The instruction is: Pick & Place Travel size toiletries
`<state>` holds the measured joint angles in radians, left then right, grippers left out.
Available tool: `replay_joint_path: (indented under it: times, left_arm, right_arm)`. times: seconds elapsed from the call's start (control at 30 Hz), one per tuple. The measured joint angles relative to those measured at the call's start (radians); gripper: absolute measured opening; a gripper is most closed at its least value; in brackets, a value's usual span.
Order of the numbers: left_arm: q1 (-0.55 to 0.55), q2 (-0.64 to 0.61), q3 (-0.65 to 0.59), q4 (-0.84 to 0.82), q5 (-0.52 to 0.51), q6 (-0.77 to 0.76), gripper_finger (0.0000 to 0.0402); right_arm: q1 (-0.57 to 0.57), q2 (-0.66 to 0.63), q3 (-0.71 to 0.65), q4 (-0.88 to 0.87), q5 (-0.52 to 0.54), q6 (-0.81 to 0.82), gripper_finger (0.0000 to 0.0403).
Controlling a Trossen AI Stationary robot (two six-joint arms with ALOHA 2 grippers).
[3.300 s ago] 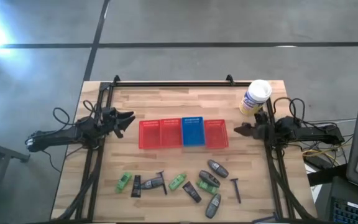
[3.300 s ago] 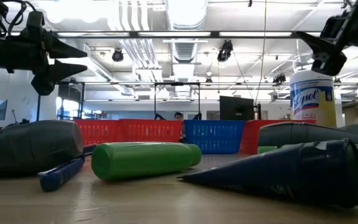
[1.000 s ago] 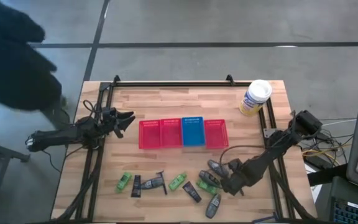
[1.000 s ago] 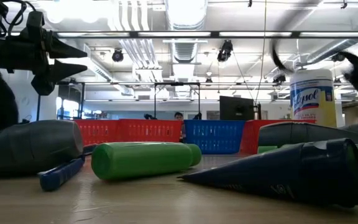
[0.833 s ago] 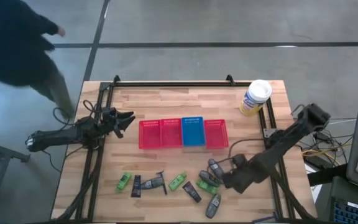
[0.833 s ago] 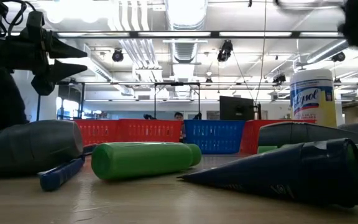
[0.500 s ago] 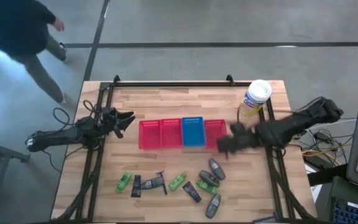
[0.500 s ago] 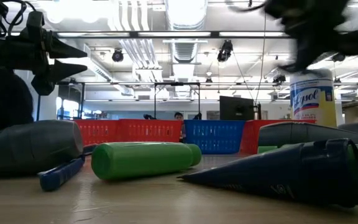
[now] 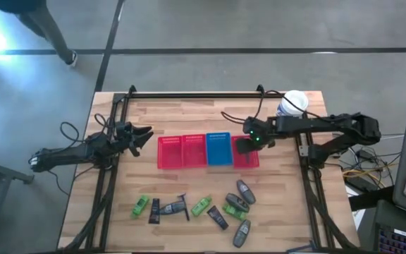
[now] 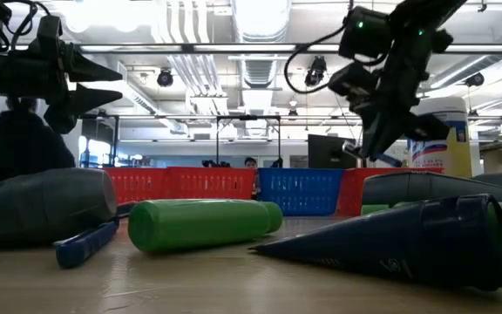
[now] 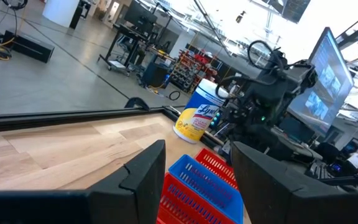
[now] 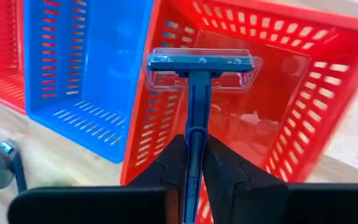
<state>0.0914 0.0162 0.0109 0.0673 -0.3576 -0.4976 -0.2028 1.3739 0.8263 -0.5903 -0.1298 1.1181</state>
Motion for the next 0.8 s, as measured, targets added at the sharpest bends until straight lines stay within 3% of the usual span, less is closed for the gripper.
replay_joint_path:
  times: [0.17,0.33,0.6,0.8]
  left_arm:
    - [0.000,0.000,0.000,0.000,0.000,0.000,0.0188]
    - [0.000,0.000,0.000,0.000,0.000,0.000,0.0188]
    - [0.000,0.000,0.000,0.000,0.000,0.000,0.0188]
    - [0.000,0.000,0.000,0.000,0.000,0.000,0.0188]
  right_arm:
    - [0.002,0.055,-0.002,-0.019,-0.006,0.003,0.0054]
    - [0.002,0.064,-0.002,-0.027,-0.002,0.005,0.0109]
    - [0.013,-0.020,-0.002,-0.033,0.027,-0.007,0.0217]
    - [0.065,-0.121,-0.002,-0.033,0.020,-0.044,0.0272]
